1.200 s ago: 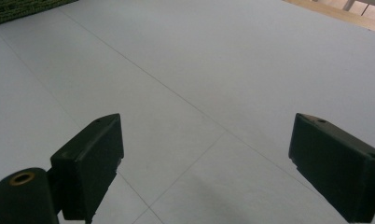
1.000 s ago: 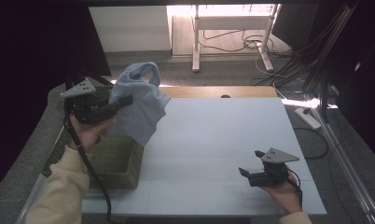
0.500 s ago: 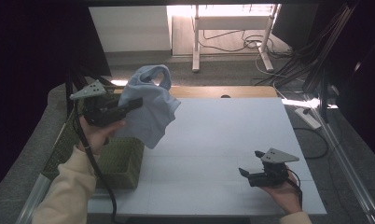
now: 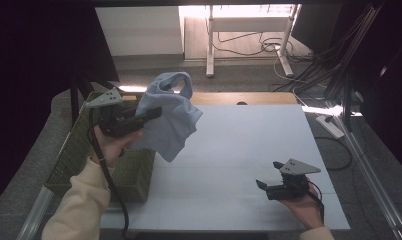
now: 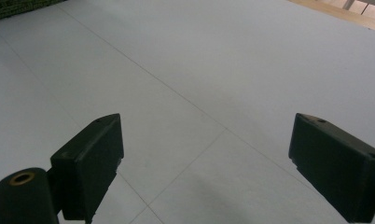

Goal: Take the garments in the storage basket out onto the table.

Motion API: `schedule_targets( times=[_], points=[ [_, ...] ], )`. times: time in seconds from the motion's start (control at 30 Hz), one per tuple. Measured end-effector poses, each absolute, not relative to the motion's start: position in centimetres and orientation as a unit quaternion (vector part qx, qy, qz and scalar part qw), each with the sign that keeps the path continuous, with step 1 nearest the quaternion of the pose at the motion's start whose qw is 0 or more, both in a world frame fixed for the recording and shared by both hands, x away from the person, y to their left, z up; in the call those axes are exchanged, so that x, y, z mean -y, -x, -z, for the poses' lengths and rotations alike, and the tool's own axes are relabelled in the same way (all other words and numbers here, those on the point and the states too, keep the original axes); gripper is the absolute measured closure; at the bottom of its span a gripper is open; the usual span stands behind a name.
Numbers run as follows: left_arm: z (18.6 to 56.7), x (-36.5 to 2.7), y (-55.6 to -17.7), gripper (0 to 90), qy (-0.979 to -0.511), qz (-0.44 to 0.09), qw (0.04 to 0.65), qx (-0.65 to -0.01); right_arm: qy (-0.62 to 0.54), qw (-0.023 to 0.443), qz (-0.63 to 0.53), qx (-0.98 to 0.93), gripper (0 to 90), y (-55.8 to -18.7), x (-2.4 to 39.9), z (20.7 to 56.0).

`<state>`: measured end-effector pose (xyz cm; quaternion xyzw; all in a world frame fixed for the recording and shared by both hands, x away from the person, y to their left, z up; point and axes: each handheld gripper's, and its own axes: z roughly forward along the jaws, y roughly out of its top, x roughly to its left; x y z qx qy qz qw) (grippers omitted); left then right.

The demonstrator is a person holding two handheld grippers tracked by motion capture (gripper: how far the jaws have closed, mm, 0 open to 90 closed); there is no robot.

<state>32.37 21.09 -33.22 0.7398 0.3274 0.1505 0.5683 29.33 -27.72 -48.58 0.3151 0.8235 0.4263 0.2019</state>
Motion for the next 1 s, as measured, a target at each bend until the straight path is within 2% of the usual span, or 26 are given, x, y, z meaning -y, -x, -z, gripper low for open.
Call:
schedule_targets(
  times=[1.0],
  points=[
    [34.1,-16.9,-31.7,70.9,-0.751,-0.136,0.572,-0.300,-0.313,0.205,-0.421,-0.826,10.5,-29.4,27.8,48.6]
  ],
)
